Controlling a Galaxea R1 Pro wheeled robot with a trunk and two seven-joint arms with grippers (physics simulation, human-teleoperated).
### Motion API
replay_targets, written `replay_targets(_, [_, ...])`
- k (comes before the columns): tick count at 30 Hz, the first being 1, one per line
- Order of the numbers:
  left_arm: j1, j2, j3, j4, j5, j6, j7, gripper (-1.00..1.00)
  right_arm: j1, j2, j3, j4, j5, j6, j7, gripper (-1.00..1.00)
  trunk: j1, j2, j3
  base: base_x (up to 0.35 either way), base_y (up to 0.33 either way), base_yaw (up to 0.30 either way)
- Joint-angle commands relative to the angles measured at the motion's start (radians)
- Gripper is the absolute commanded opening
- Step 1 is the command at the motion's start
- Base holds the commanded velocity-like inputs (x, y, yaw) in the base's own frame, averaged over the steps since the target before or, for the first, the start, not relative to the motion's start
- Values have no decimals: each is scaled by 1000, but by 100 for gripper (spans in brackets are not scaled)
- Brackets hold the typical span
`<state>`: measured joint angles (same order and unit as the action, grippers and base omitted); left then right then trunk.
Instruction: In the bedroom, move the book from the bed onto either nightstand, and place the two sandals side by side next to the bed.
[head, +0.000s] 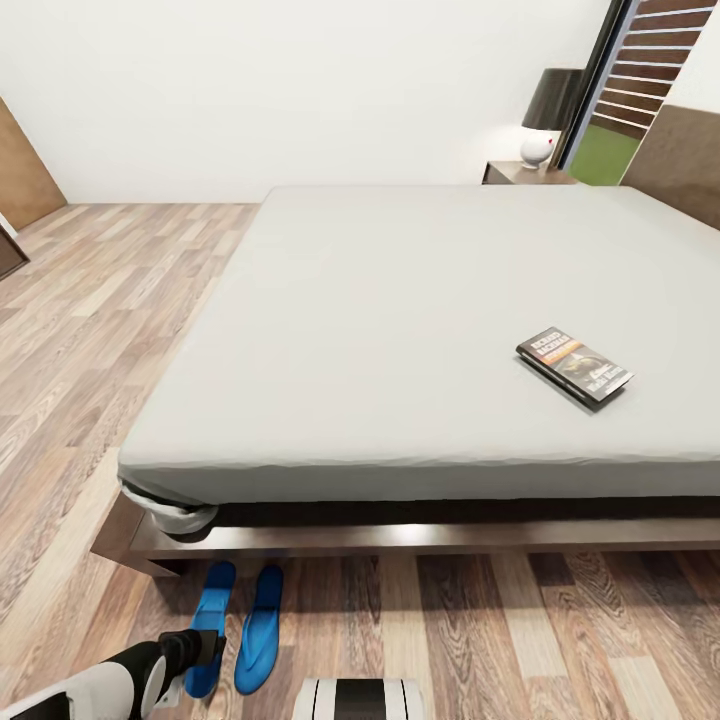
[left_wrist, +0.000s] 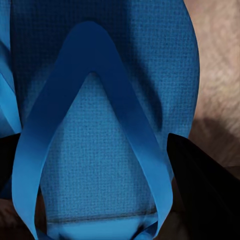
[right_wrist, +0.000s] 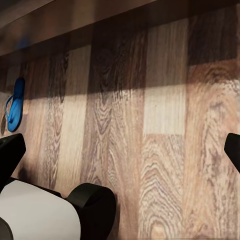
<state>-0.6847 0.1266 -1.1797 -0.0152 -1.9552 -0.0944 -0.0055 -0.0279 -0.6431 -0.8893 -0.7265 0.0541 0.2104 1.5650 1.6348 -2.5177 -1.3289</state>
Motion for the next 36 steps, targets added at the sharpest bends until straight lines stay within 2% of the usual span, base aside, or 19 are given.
replay_targets(1, [-1, 0, 5, -2, -10, -4, -1, -100, -1, 0, -3, -1, 6, 11, 6, 100, 0, 0, -1, 0, 0, 0])
replay_targets(3, [-2, 0, 5, -2, -10, -4, -1, -100, -1, 0, -3, -1, 6, 11, 6, 100, 0, 0, -1, 0, 0, 0])
replay_targets(8, [-2, -1, 5, -2, -10, -4, -1, -100, -1, 0, -3, -1, 6, 11, 6, 100, 2, -1, -20, 0, 0, 0])
replay_targets(36, [-3, -1, 5, -2, -10, -2, -8, -100, -1, 0, -3, -1, 6, 11, 6, 100, 2, -1, -20, 17, 0, 0])
